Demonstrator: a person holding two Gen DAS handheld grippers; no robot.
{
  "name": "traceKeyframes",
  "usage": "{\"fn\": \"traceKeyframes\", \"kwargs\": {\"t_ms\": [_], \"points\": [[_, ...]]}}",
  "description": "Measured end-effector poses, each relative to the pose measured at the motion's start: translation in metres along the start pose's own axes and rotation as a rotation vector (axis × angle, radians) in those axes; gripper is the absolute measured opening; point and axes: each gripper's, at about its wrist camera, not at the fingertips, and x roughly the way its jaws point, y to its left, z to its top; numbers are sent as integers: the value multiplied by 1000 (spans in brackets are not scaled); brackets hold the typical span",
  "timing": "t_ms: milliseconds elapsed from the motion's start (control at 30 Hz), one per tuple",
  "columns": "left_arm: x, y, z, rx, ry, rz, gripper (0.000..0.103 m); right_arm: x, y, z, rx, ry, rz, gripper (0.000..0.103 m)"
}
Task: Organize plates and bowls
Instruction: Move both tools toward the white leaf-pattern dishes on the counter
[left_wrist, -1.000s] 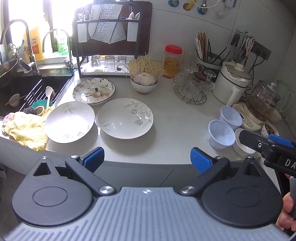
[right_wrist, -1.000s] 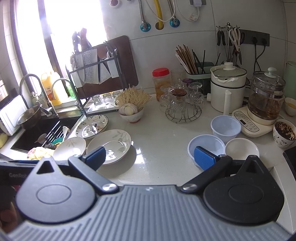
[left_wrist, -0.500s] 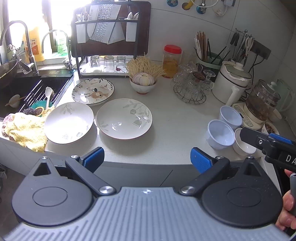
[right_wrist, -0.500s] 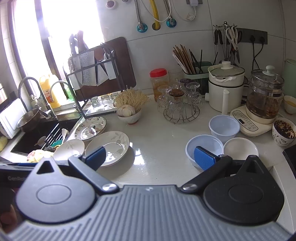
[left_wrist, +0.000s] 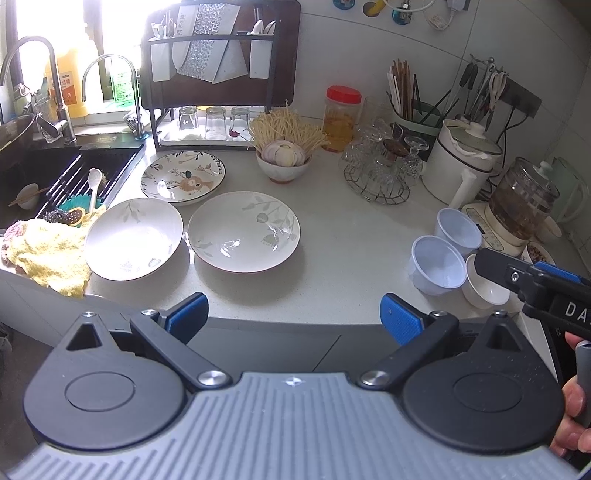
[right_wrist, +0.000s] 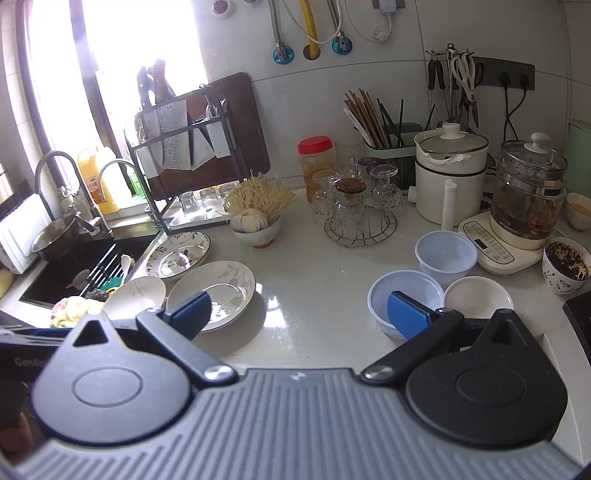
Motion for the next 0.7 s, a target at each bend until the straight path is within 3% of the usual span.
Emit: {"fn": "traceKeyframes", "kwargs": {"t_ms": [700], "points": [[-3,7,5,-16,-40,42,101,3,-4,2,15,13,36,103]]}}
